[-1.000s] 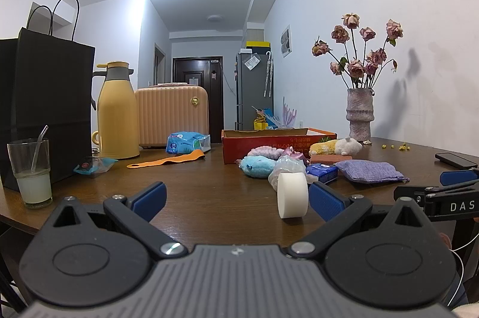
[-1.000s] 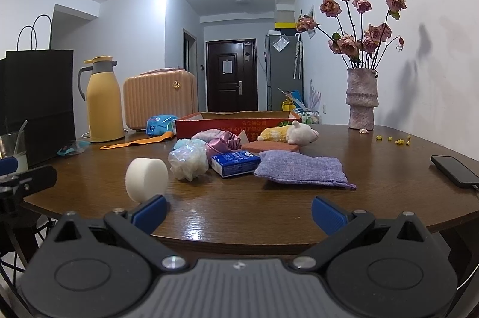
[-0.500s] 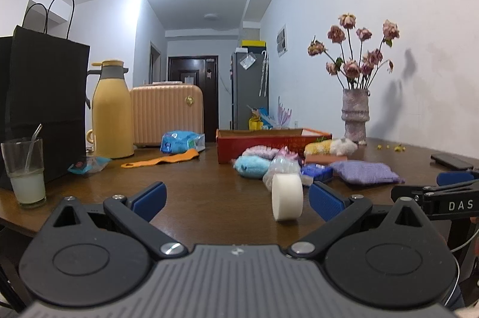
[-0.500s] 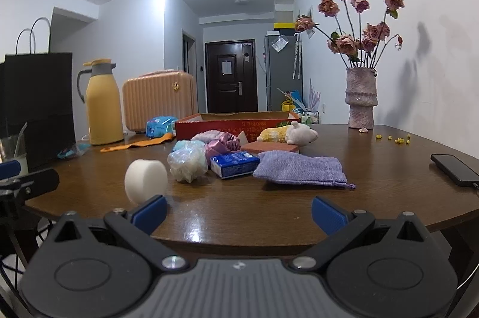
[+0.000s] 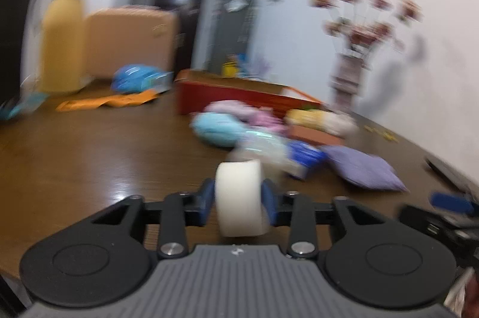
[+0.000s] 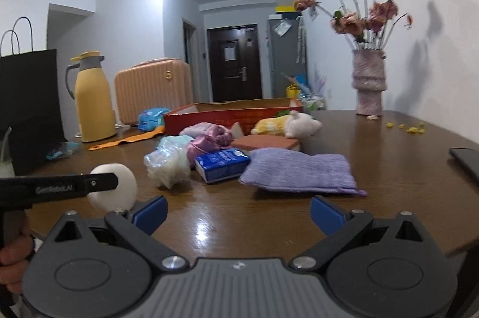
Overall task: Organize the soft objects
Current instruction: 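Grasp the white cylindrical sponge with the left tool while the right tool grasps the clear bag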
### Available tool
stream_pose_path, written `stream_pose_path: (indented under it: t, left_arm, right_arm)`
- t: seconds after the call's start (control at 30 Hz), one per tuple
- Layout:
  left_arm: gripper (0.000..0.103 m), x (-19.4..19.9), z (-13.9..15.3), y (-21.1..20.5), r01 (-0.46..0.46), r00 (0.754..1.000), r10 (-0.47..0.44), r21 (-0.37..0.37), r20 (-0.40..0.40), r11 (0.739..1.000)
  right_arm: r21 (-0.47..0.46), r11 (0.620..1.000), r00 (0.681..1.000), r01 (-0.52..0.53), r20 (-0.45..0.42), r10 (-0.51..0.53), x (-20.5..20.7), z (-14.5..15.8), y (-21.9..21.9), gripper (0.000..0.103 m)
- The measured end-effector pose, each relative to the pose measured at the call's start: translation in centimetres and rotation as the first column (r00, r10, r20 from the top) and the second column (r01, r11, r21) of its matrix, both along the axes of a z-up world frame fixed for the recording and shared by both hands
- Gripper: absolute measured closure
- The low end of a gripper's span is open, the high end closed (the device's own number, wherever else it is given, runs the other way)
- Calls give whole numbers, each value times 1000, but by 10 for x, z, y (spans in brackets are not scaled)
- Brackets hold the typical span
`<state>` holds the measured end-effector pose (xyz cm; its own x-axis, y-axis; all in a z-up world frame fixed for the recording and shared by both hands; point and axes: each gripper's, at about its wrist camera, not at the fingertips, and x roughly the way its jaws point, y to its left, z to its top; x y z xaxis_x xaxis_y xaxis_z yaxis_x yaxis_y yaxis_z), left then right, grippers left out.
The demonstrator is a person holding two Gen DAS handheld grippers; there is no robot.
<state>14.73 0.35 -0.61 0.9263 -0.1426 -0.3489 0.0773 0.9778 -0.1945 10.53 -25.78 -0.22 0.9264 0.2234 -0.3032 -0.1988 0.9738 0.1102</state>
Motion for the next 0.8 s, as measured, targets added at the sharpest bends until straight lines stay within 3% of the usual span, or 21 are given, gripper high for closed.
stream_pose_path:
  t: [0.07,0.13,0.3,0.4,0.5,0.6,0.67,0.8]
  left_arm:
    - [33,2,0,21,-58,998,58,-18,6,998]
    - [29,0,-1,37,-77,997,77,-38,-10,996]
    - [33,-6,-5,67,-68,994,53,-147,-100,987]
    - [43,-3,-5,80,-51,991,24,-209,-132,977]
    - [52,6,-4,88,-29,987,-14,-261,-160,965]
    - [48,12,-3,91,-10,986,-38,-284,-163,959]
    - [35,13,-2,86,20,988,-59,-258,-143,966]
    - [34,21,-2,68,76,982,-110,-214,-152,974]
  right_arm:
    - [-2,1000,1000,-27,-5,27,10,2,8,2]
    - [21,996,996,-86,-25,87,22,3,21,4]
    - [125,959,954,-254,-128,270,60,5,66,31]
    - [218,921,912,-323,-188,365,84,3,86,45]
    - [252,904,888,-346,-223,403,100,2,104,50]
    - [248,902,886,-353,-221,408,104,1,111,50]
    - [217,918,906,-333,-198,375,101,4,110,50]
    - [126,962,954,-244,-149,261,103,10,95,50]
